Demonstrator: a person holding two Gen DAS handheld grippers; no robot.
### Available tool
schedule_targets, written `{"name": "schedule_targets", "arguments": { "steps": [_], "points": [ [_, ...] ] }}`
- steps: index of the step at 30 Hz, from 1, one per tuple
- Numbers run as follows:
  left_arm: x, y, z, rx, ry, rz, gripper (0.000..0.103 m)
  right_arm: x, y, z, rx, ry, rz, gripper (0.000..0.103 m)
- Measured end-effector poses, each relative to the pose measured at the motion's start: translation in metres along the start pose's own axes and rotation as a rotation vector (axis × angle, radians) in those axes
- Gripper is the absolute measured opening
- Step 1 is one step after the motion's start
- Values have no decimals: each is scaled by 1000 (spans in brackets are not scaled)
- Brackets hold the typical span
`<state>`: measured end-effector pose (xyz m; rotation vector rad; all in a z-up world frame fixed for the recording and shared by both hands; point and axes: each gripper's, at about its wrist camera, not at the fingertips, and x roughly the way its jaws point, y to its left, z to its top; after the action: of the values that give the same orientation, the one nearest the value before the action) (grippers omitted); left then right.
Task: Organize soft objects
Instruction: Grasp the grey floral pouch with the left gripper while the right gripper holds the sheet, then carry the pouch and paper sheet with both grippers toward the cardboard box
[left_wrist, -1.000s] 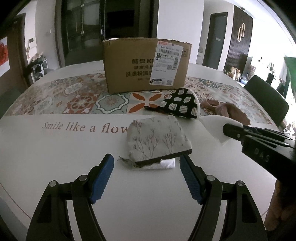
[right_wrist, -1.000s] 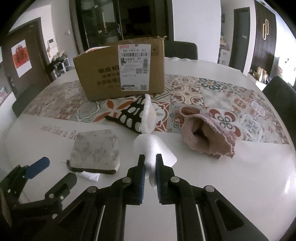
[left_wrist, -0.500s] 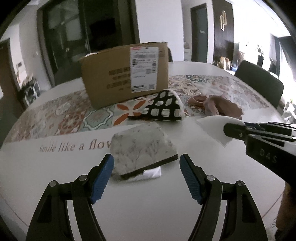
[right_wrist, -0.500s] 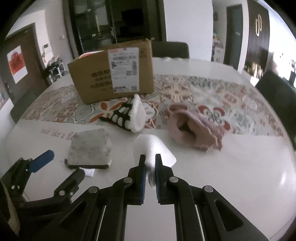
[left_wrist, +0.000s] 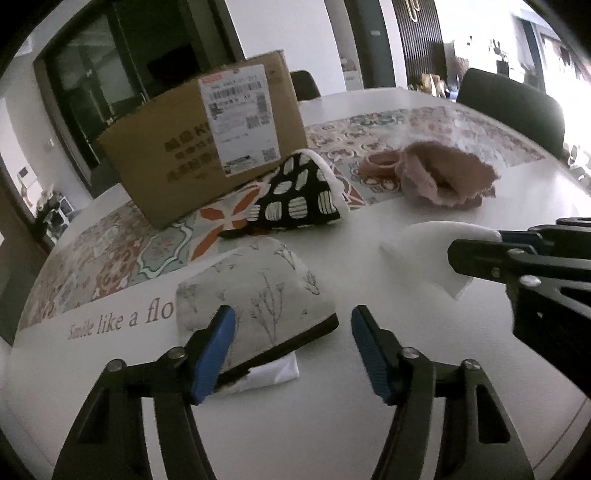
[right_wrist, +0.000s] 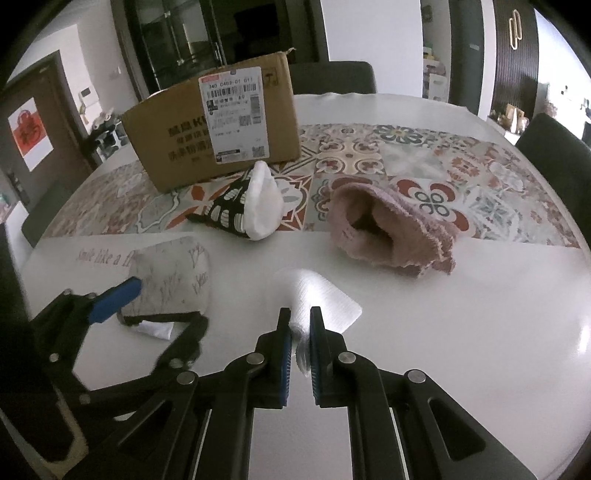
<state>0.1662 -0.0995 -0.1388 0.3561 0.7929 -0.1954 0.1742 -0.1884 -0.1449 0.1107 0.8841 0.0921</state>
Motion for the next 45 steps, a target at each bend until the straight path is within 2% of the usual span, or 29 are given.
{"name": "schedule_targets", "arguments": {
  "steps": [2, 4, 8, 11, 19, 25, 35, 45],
  "points": [
    [6, -1, 1, 13, 18, 1, 46, 1, 1, -1, -4, 2, 1, 10],
    [7, -2, 2, 22, 16, -1, 43, 3, 1, -1, -7, 8, 6, 10],
    [9, -2, 2, 17, 22, -38, 23, 6, 2, -1, -8, 16, 13, 10],
    [6, 2, 2, -4, 5, -55, 17, 6, 1, -1, -3, 17, 16, 10],
    [-32, 37, 10, -153, -119, -72, 14, -2, 7, 4, 0, -6, 32, 10],
    [-50, 54, 13, -211, -165, -78, 12, -11, 18, 9, -17, -33, 50, 10],
    [-72, 73, 19, -259, -233, -56, 11, -36, 39, 23, -53, -114, 64, 10],
    [-95, 94, 26, -319, -295, -78, 10, -56, 57, 34, -80, -175, 71, 10]
  ]
}}
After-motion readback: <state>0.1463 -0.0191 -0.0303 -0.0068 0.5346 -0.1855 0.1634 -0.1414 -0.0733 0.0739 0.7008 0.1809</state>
